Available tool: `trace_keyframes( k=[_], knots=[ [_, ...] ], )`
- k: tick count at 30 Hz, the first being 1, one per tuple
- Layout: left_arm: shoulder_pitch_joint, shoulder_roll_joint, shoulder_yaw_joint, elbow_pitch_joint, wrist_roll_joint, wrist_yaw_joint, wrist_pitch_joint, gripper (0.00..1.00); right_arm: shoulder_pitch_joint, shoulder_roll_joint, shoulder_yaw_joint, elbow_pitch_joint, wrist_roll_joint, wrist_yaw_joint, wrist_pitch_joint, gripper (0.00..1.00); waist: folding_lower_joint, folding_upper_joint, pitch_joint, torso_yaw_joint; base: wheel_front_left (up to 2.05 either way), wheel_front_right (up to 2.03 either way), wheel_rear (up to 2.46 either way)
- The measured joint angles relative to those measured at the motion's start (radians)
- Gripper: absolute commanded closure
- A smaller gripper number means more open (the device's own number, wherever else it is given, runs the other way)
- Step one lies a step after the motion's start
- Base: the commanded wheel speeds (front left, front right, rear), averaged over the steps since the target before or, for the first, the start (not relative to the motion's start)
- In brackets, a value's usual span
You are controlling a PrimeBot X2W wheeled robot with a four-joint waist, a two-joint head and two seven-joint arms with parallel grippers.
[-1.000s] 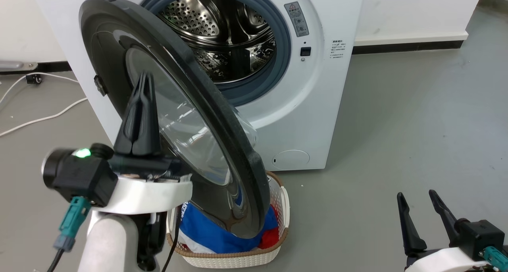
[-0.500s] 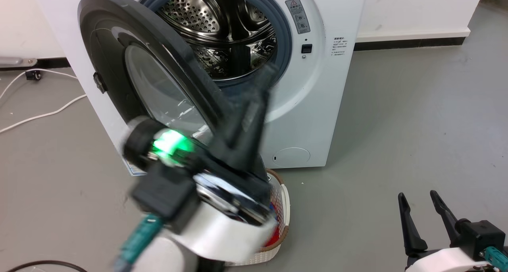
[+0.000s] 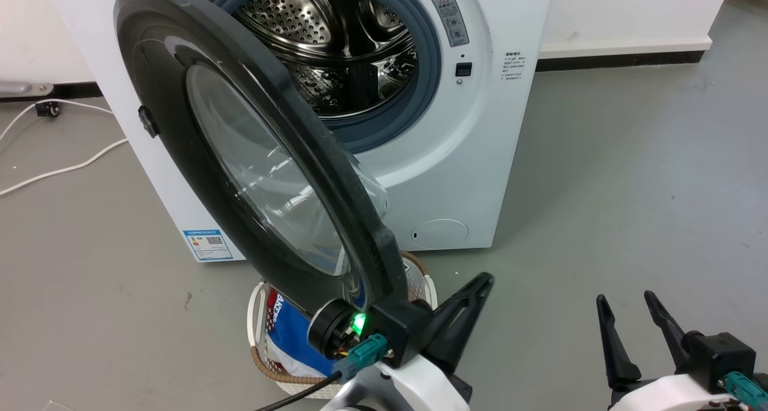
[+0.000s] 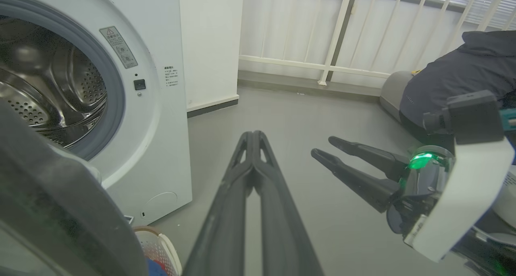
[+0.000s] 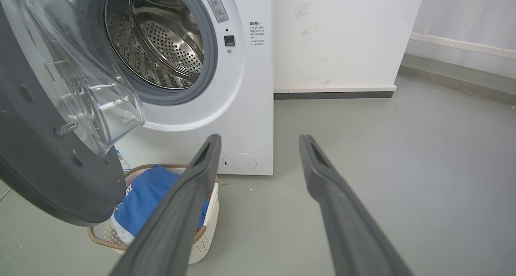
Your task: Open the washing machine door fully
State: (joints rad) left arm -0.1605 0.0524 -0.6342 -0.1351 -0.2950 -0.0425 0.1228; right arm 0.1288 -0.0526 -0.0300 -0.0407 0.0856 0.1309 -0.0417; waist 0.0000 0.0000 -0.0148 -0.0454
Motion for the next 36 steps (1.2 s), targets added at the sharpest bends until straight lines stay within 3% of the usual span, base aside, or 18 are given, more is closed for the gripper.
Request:
trace_keyframes(
  k=[19, 27, 36],
  knots=[
    [-0.125, -0.001, 0.052, 0.355, -0.11, 0.153, -0.189, 1.0, -0.03, 0.0, 0.026, 0.055, 0.011, 0.0, -0.008, 0.0, -0.0001, 0.0, 0.021, -0.04, 0.0, 0.0, 0.0],
    [-0.124, -0.008, 0.061, 0.427, -0.134, 0.167, -0.253, 1.0, -0.036, 0.0, 0.025, 0.071, 0.021, 0.0, -0.012, 0.0, -0.0001, 0.0, 0.019, -0.035, 0.0, 0.0, 0.0],
    [-0.036, 0.014, 0.072, 0.37, -0.147, 0.189, -0.295, 1.0, -0.036, 0.0, 0.011, 0.077, 0.025, 0.0, -0.015, 0.0, -0.0001, 0.0, 0.014, -0.011, 0.0, 0.0, 0.0]
  ],
)
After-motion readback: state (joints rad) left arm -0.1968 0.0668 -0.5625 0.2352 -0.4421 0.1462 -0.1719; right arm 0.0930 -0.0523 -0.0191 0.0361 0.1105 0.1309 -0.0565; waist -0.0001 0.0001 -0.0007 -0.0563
